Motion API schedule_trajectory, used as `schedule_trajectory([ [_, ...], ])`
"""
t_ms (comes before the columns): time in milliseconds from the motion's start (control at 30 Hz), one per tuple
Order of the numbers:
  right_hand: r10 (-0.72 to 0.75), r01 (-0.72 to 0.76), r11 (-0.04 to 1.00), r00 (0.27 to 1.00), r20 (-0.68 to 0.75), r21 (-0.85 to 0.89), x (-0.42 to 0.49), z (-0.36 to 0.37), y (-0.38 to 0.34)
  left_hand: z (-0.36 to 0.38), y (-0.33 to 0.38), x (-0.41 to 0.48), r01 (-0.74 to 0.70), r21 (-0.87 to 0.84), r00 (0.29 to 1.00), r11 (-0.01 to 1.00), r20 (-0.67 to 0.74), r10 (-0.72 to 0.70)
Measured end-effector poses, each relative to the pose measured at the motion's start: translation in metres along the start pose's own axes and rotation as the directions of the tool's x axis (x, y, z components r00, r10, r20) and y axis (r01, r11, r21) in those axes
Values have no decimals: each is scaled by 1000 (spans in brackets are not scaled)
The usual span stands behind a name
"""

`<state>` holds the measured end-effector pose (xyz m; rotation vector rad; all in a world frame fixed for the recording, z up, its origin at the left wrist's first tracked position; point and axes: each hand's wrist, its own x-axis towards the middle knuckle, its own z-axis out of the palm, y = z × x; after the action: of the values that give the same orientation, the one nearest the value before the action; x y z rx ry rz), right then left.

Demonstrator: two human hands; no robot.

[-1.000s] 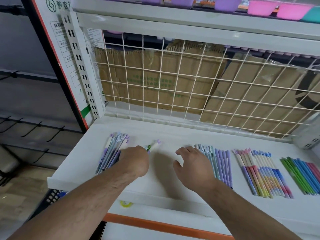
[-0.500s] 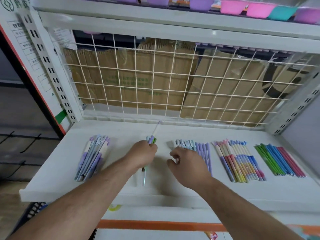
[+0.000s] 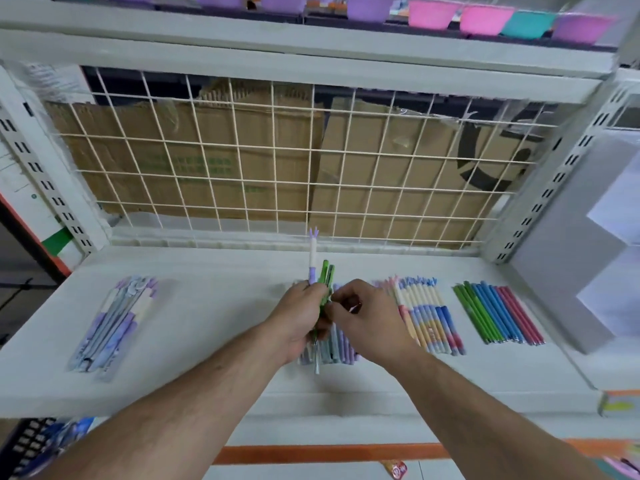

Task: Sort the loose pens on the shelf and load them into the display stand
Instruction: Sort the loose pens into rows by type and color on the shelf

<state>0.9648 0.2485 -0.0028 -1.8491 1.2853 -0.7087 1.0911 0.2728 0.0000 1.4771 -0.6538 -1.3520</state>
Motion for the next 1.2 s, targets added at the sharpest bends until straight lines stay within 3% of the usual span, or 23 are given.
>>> schedule_trajectory([
  [167,6,-6,1000,1000,-3,1,0,-23,15,25,-4,3,49,-122,998,991,35,-45],
  [400,76,-76,997,996,-39,6,3,-40,27,44,-8,4,83,-173,994,981,79,-70],
  [500,104,-104,994,995,9,31,2,-44,27,46,-7,4,87,-195,989,977,138,-60],
  [667,188,-189,975,982,20,113,2,-52,37,57,-10,7,87,-115,981,990,184,-65],
  [900,306,-289,949,941,-141,128,4,-89,72,94,-18,18,117,-9,984,993,134,-115],
  [1033,296,-327,941,923,-247,-92,6,-122,104,115,-21,21,168,-24,969,985,189,-161],
  [1200,296,-409,843,895,-333,-350,13,-152,138,139,-24,28,165,9,977,986,133,-165],
])
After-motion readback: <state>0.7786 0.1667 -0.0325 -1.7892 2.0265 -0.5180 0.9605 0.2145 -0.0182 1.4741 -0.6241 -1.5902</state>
